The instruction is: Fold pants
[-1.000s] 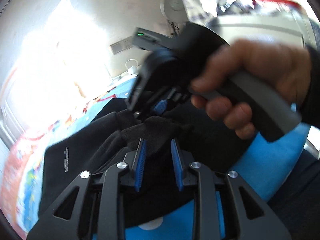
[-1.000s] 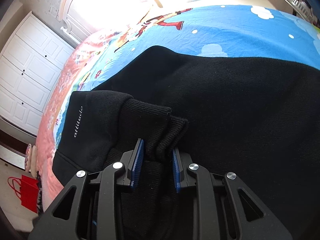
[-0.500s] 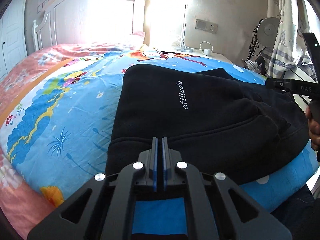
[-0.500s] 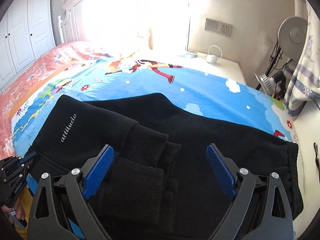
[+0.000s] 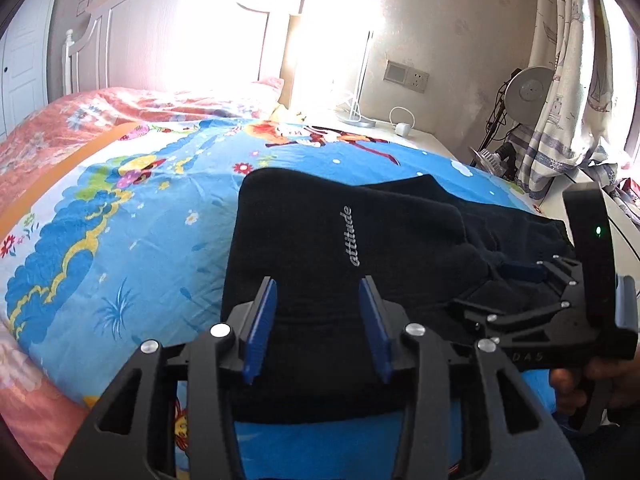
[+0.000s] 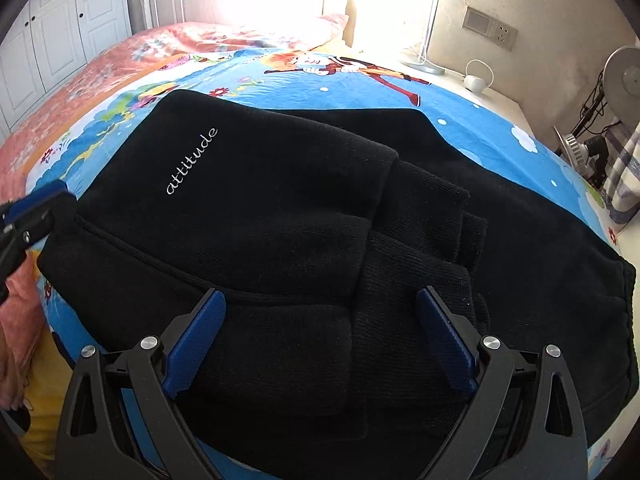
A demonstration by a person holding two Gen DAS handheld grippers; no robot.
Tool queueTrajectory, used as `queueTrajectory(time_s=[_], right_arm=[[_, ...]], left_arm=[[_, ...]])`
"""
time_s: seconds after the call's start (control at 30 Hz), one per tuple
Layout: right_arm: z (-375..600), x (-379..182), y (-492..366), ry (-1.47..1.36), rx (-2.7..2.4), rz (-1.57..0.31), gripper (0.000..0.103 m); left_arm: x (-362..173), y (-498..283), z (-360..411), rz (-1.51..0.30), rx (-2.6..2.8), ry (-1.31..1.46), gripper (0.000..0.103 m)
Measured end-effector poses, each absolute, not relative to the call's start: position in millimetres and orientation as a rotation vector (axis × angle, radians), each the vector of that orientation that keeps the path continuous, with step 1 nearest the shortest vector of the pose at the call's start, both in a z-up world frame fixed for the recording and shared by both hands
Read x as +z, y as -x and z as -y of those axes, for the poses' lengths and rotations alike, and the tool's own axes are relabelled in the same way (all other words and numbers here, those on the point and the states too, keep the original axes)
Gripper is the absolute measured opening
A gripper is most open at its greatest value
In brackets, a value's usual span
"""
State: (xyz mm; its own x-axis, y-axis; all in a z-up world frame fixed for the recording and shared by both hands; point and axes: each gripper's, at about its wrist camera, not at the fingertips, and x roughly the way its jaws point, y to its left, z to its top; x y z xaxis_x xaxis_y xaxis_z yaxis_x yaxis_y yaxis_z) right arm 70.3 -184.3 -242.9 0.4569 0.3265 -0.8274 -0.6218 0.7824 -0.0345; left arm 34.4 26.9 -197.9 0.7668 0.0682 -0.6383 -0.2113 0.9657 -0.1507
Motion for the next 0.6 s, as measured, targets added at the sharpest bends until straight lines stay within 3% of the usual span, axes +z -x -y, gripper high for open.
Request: queueTrajectory(time_s=[0.17, 0.37, 0.6], right_arm=[[185, -244, -71, 0.361, 0.603, -0.93, 0.093], [186, -244, -71, 0.36, 0.612, -0.934, 0.094], [185, -242, -72, 0.37, 0.614, -0.939, 0.095]], left_arm=[[-182, -102, -24, -0.749, 0.12, 0.13, 0.044], [-215, -185, -44, -0.926, 0.16, 0.094, 0.038], [-226, -196, -80, -0.926, 0.204, 0.233, 0.049]])
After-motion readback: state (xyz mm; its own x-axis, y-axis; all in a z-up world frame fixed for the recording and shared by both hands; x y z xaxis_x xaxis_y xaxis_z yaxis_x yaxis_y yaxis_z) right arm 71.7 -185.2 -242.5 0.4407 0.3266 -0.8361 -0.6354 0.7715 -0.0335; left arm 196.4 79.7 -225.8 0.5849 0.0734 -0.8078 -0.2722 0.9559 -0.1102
